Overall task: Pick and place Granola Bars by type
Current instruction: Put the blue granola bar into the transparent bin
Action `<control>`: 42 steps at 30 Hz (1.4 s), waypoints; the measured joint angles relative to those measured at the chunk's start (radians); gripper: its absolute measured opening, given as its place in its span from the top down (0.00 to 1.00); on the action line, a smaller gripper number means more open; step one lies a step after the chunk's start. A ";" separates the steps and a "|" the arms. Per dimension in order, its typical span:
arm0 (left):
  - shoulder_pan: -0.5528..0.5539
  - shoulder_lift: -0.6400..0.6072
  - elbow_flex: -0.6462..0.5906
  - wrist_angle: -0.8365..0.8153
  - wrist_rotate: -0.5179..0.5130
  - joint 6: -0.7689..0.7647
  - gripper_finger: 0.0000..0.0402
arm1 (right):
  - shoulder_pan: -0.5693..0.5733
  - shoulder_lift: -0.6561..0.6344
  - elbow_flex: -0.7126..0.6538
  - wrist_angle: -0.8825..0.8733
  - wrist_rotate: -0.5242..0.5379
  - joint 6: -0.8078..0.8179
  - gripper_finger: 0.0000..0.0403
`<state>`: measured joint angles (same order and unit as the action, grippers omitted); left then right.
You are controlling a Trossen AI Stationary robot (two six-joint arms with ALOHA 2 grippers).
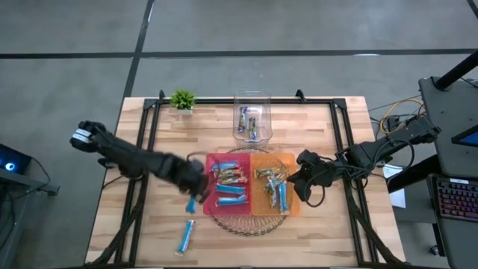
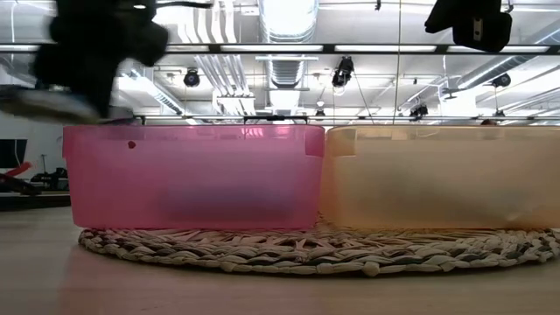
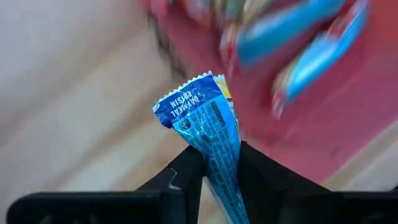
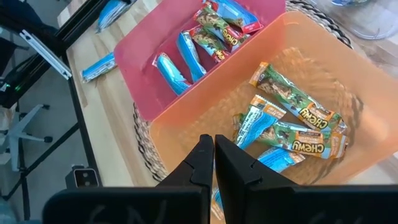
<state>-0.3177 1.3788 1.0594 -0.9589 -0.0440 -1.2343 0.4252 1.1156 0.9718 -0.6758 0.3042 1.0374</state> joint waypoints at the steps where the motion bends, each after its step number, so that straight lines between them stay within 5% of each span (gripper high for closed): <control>1: 0.037 0.000 0.016 0.000 -0.004 0.050 0.81 | 0.000 0.000 0.000 0.000 0.005 0.004 0.98; 16: 0.547 0.004 0.302 0.004 -0.061 0.588 0.81 | 0.000 0.000 0.000 0.001 0.013 0.020 0.98; 33: 0.698 0.084 0.382 0.164 0.036 0.658 0.81 | -0.001 0.000 0.000 0.001 0.066 0.041 0.98; 42: 0.772 0.241 0.577 0.182 0.115 0.726 0.81 | 0.000 0.000 0.000 0.001 0.065 0.056 0.98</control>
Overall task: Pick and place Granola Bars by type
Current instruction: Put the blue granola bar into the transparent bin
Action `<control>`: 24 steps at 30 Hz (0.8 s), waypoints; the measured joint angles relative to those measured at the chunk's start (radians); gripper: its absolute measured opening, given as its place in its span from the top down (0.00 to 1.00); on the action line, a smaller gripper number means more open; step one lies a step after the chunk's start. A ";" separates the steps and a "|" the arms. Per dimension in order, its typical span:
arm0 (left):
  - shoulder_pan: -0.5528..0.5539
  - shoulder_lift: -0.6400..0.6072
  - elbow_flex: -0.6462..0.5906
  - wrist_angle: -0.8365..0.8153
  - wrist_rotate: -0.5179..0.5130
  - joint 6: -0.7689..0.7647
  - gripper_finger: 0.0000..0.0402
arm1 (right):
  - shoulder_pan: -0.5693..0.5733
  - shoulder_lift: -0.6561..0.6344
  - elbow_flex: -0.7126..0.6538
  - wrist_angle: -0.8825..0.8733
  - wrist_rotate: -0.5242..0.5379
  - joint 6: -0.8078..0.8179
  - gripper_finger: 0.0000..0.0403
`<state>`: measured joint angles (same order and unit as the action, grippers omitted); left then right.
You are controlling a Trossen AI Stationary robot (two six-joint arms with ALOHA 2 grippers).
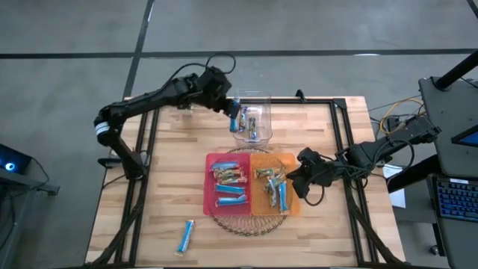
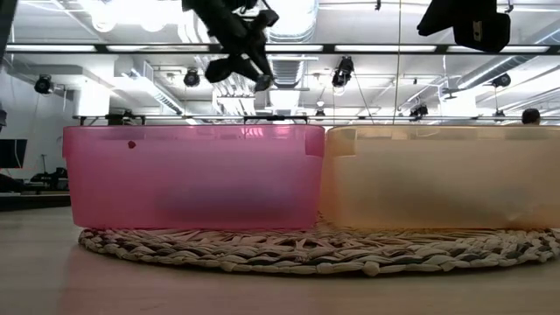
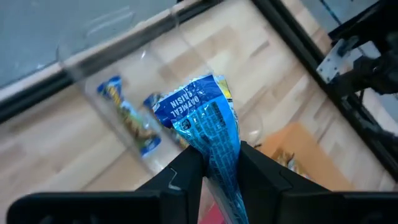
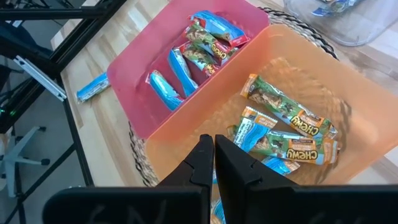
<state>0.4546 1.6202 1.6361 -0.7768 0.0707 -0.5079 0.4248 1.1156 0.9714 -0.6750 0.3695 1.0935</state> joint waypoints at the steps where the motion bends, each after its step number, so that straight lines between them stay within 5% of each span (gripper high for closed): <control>1: 0.005 0.021 0.027 -0.002 0.004 0.008 0.81 | 0.000 0.000 0.000 0.000 0.000 0.000 0.98; 13: 0.047 0.250 0.261 -0.006 0.073 0.027 0.81 | 0.000 0.000 -0.007 -0.001 0.000 0.033 0.98; 24: 0.099 0.340 0.311 -0.004 0.076 0.019 0.81 | 0.000 0.000 -0.015 -0.001 0.000 0.059 0.98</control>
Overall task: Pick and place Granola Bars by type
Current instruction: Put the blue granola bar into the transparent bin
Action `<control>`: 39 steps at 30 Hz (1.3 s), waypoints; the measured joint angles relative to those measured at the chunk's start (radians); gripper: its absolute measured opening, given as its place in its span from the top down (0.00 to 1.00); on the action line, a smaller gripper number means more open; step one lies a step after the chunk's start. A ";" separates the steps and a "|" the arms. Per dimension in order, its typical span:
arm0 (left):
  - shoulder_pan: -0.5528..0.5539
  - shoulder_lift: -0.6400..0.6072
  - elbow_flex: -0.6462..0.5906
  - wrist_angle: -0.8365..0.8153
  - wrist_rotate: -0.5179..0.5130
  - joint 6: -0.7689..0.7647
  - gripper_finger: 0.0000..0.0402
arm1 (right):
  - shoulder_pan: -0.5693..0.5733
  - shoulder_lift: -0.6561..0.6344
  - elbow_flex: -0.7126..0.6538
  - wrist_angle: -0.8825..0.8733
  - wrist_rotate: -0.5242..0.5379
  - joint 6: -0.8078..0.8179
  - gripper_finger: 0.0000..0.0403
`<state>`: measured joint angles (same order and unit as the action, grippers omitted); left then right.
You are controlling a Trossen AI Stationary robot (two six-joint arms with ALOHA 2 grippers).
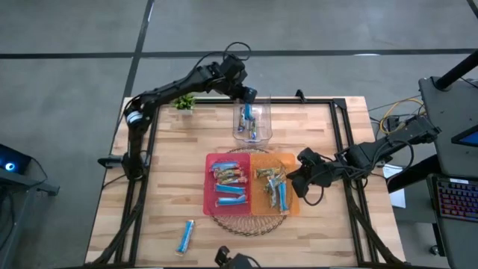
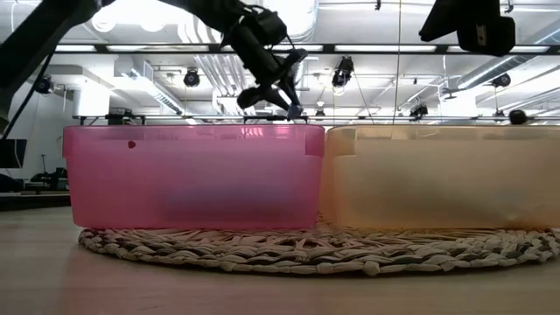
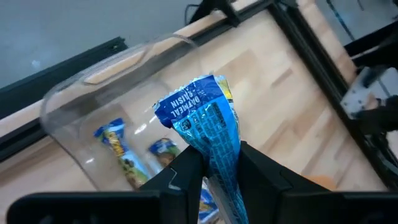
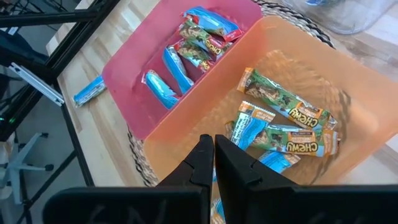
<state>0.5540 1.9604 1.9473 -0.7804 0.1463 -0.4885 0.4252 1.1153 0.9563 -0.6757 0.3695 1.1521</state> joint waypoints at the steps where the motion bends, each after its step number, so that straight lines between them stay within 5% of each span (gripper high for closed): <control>1: 0.007 0.005 -0.002 -0.002 0.000 0.000 0.81 | 0.000 0.000 -0.001 0.000 0.000 0.001 0.98; 16: 0.025 0.132 -0.009 -0.030 0.065 -0.028 0.81 | 0.000 0.000 -0.012 0.001 0.000 0.020 0.98; 39: 0.024 0.158 -0.089 -0.027 0.099 -0.070 0.81 | -0.001 0.000 -0.012 0.000 0.026 0.026 0.98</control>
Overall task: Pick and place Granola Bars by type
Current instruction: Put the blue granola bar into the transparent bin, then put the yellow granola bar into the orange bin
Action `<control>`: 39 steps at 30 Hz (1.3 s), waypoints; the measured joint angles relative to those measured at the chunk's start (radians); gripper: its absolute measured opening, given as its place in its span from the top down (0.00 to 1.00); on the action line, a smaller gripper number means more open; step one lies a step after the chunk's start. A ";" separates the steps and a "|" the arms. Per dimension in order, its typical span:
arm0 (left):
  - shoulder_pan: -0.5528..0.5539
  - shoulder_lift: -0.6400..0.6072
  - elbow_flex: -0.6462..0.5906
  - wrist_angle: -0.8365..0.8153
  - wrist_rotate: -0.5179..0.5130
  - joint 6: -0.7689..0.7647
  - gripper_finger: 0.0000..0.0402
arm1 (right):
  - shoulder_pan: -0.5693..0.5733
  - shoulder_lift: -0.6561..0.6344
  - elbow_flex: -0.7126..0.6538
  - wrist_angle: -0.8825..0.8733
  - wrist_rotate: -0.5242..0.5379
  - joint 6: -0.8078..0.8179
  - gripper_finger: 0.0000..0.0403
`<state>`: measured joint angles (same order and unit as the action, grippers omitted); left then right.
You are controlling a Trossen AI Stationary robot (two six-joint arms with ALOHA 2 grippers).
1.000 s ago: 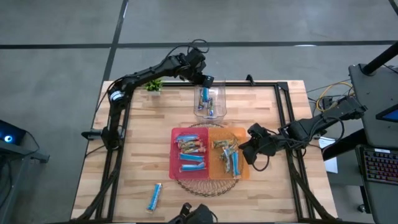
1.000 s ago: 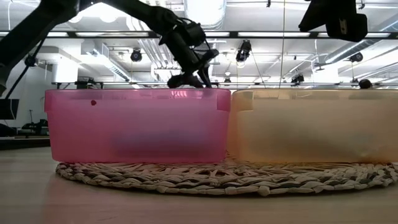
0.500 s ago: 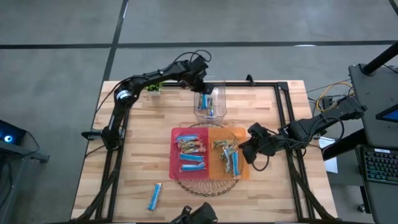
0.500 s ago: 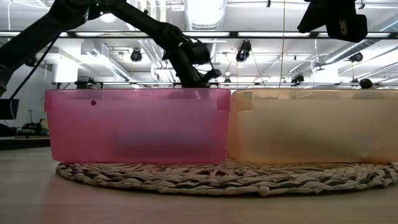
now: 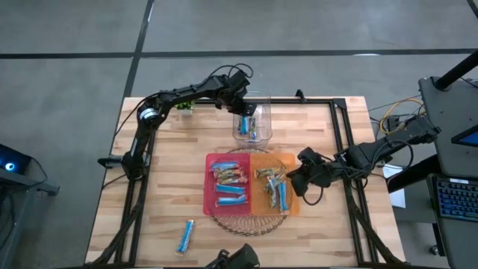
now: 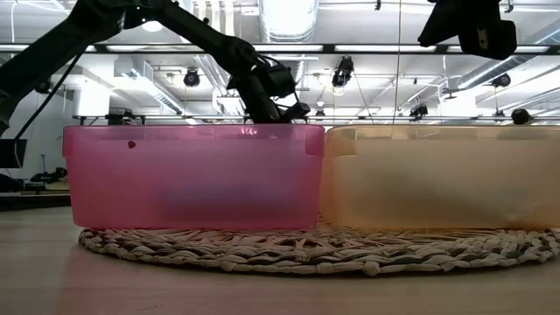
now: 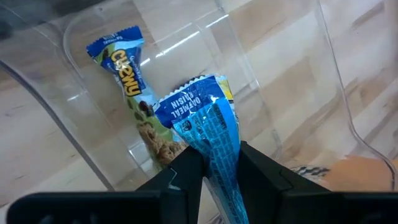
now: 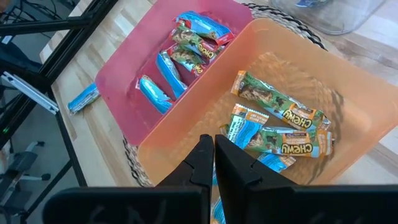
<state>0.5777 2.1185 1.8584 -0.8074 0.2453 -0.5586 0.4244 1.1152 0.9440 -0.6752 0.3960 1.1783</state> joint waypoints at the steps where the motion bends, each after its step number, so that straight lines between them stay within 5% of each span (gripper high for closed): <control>1: -0.001 0.000 0.000 0.000 0.002 0.000 0.81 | 0.000 0.000 0.000 0.000 0.000 0.000 0.98; 22: -0.004 0.000 0.000 0.000 0.001 0.054 0.81 | 0.001 0.000 0.000 0.000 -0.001 0.000 0.98; 33: -0.005 -0.002 0.000 -0.001 -0.001 0.004 0.61 | 0.001 0.000 0.000 0.000 -0.001 0.000 0.98; 39: -0.005 -0.002 0.000 -0.001 0.002 0.003 0.58 | 0.001 0.000 0.000 0.000 -0.001 0.000 0.98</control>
<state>0.5724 2.1162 1.8584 -0.8082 0.2471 -0.5560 0.4252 1.1152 0.9440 -0.6750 0.3950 1.1786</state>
